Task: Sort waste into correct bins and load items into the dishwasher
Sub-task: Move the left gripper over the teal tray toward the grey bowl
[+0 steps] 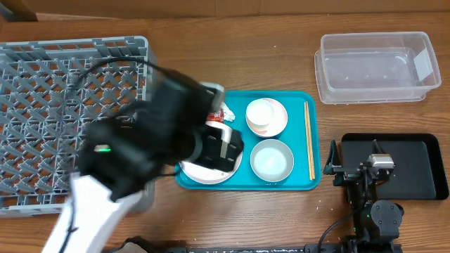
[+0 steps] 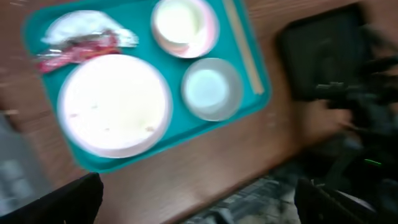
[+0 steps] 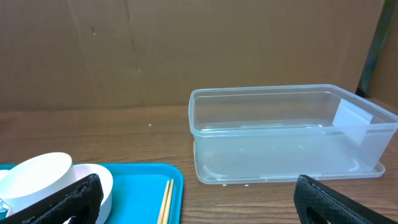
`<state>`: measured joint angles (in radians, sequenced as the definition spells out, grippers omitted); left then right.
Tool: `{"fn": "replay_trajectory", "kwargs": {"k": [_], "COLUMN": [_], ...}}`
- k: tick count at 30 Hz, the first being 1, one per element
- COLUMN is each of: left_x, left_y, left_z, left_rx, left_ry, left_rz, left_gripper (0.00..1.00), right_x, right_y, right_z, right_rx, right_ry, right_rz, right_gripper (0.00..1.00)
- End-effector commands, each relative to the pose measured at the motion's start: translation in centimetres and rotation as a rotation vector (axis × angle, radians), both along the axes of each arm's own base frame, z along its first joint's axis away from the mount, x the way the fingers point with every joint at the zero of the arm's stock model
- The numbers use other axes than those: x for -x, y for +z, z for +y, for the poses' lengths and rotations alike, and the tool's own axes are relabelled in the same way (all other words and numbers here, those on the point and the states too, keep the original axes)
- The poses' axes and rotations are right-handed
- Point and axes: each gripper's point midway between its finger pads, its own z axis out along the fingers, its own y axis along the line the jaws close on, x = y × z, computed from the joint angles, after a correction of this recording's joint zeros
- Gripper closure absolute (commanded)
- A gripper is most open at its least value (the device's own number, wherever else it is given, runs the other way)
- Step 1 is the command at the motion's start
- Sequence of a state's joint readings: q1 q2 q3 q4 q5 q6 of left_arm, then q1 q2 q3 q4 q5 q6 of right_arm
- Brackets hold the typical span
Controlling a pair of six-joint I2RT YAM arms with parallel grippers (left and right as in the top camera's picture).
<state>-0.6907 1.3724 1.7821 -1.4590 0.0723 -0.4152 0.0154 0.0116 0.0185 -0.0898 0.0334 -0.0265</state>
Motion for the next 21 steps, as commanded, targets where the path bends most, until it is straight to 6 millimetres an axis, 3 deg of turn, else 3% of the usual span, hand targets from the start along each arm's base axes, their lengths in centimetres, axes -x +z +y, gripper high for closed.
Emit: {"fn": "replay_trajectory", "kwargs": {"k": [1,6,13,21], "left_x": [-3.0,-3.5,-3.4,-4.0], "left_y": [-0.9,-4.1,-8.2,-8.5], "left_z": [1.7,-0.8,-2.0,-2.6], "left_rx": [-0.244,-0.308,-0.391,-0.380], "left_ry": [0.153,0.097,0.057,0.057], "left_rz": [-0.157,-0.078,0.061,0.052], "left_gripper": [0.00,0.00,0.00,0.00], "right_x": [0.0,0.0,0.0,0.0], "right_y": [-0.1,-0.1,-0.1,-0.1], "right_z": [0.0,0.0,0.0,0.0], "right_rx": [0.004,0.004,0.004,0.004], "right_ry": [0.000,0.000,0.000,0.000], "right_rz": [-0.007,-0.007,-0.006,-0.006], "right_gripper": [0.00,0.00,0.00,0.00]}}
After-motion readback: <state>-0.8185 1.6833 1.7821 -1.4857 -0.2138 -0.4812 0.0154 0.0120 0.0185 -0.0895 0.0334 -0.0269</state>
